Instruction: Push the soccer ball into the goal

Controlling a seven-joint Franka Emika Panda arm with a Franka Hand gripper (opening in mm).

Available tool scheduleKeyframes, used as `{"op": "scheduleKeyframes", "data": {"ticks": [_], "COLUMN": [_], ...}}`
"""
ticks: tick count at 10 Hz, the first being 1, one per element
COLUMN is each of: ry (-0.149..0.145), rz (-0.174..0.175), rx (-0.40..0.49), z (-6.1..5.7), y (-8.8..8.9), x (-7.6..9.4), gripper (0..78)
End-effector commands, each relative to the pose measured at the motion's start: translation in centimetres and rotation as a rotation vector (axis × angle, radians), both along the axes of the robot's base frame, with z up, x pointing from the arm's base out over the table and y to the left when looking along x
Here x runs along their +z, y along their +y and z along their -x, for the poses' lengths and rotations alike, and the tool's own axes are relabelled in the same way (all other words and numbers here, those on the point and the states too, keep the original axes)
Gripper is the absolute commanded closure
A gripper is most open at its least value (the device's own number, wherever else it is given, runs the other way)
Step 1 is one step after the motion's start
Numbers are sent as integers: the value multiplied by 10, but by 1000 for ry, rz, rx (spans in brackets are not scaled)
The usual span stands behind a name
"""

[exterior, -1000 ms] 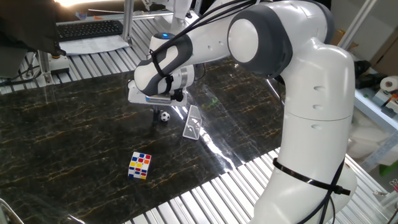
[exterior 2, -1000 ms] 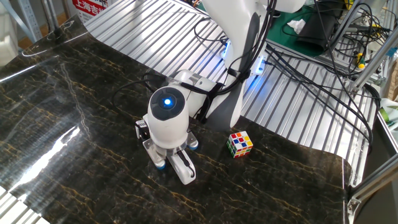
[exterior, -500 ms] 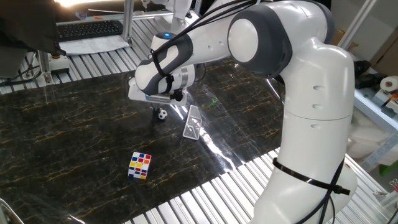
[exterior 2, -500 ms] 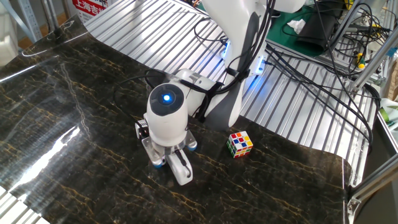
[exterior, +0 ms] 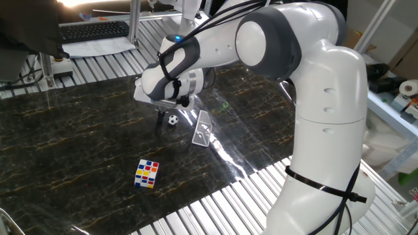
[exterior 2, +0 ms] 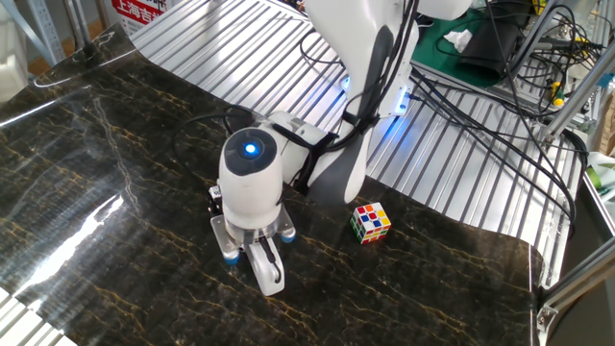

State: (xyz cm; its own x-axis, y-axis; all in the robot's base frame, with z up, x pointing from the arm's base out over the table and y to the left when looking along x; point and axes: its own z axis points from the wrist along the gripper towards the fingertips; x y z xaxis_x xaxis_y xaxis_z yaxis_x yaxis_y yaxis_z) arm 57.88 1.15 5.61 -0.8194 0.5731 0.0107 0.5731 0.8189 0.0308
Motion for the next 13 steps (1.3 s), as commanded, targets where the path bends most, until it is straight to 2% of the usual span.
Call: {"op": "scheduleKeyframes", "data": {"ticks": [1,4,6,8,13], "ry": [-31,-30,-44,-41,-34], "rz": [3,4,-3,-36,-39], "rx": [-69,-86,-91,-118,-151], "z": [-1,-1,-1,-3,-3], "y": [0,-2,-14,-24,-25], "x": [8,19,17,17,17], "gripper": [776,776,776,776,776]}}
